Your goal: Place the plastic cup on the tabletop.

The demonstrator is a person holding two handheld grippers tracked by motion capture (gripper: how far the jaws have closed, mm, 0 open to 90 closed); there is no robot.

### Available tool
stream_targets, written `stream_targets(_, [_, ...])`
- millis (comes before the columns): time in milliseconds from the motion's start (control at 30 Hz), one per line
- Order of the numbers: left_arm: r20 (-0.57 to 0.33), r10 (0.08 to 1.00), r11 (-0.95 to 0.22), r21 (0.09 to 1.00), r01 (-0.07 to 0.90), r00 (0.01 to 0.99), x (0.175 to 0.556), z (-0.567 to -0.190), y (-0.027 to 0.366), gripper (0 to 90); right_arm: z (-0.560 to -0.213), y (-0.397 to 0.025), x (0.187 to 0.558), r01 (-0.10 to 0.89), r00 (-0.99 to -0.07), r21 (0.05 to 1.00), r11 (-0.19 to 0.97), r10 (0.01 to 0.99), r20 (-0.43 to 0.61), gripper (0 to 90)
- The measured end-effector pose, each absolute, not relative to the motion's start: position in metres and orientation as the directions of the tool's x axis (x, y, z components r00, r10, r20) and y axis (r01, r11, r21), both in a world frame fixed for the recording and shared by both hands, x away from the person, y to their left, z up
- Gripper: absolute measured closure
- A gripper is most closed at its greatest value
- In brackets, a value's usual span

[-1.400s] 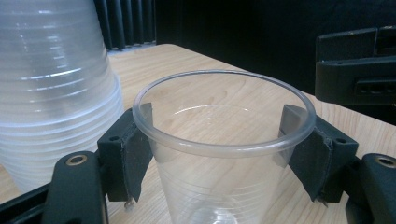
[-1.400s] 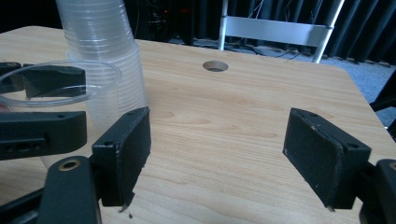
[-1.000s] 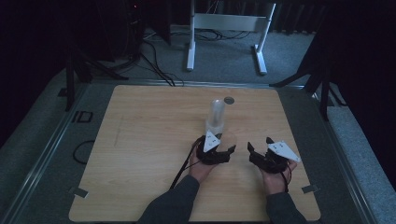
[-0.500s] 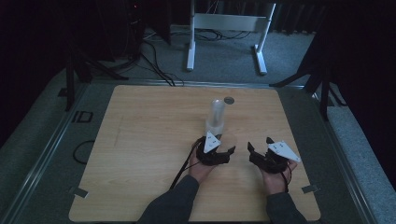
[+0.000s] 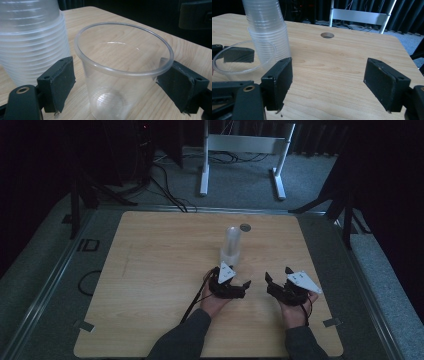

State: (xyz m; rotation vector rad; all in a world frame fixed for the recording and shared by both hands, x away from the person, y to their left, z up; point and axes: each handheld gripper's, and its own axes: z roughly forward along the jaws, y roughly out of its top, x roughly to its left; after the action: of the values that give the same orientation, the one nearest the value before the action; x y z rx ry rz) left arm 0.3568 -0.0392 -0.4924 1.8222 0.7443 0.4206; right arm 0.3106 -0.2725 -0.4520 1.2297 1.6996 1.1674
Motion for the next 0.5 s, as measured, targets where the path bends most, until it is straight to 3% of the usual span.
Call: stream_targets(500, [-0.100, 0.653, -0.234, 0.916, 0.325, 0.751, 0.351, -0.493, -0.025, 12.6, -0.451, -0.273, 0.310, 0.299, -0.281, 0.945, 0.133, 0.959, -0.046, 22.4])
